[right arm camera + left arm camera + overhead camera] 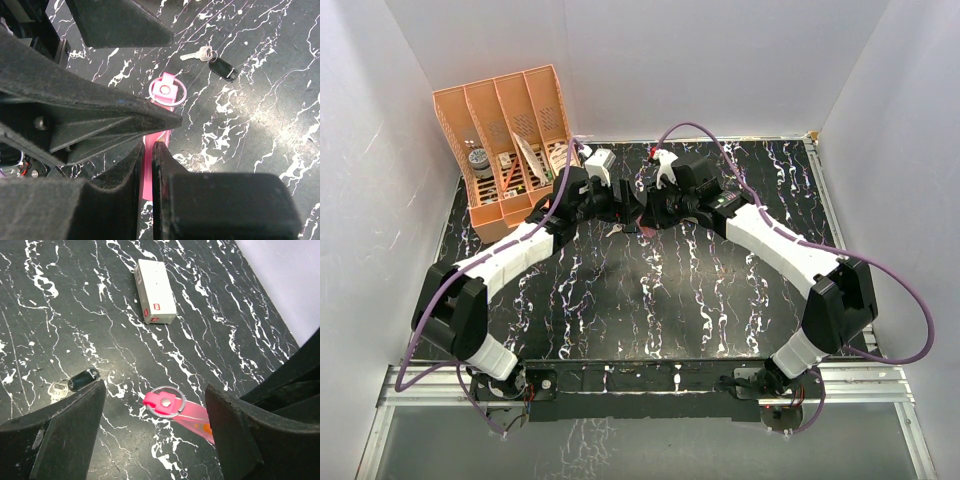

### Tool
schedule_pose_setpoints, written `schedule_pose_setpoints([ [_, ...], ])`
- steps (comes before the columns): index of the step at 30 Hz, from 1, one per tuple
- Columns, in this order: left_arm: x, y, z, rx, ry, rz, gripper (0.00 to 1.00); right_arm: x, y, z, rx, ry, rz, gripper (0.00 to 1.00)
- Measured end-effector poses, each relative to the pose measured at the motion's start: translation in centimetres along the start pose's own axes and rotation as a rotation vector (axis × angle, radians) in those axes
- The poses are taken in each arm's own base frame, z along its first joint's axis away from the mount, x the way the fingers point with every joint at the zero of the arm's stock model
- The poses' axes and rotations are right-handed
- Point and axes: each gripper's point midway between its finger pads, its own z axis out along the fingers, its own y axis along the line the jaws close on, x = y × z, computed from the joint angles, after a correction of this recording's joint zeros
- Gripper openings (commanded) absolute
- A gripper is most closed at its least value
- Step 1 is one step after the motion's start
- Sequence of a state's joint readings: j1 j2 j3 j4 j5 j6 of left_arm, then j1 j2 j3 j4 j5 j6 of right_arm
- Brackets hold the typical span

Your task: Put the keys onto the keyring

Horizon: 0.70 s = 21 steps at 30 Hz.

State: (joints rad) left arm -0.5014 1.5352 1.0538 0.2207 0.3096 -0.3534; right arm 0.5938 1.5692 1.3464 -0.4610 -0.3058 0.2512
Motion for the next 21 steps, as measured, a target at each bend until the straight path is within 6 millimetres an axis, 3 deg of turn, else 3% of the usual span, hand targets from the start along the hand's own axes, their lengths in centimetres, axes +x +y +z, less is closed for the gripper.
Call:
schedule_pose_setpoints([
  [7, 1.1, 2.4, 0.9, -0.105, 0.038, 0.009, 0.79, -0.5, -0.1, -1.1, 0.027, -0.022, -0.018, 0.0],
  [14, 3.9, 5.7, 1.2, -0.254, 0.12, -0.014, 0.8, -3.4, 0.6, -3.8, 0.051, -0.116, -0.05, 0.0],
  [21, 3.2, 6.4, 0.8, -0.309, 0.09, -0.033, 0.82, -4.1, 0.4, -4.7, 0.081, -0.146, -0.067, 0.0],
])
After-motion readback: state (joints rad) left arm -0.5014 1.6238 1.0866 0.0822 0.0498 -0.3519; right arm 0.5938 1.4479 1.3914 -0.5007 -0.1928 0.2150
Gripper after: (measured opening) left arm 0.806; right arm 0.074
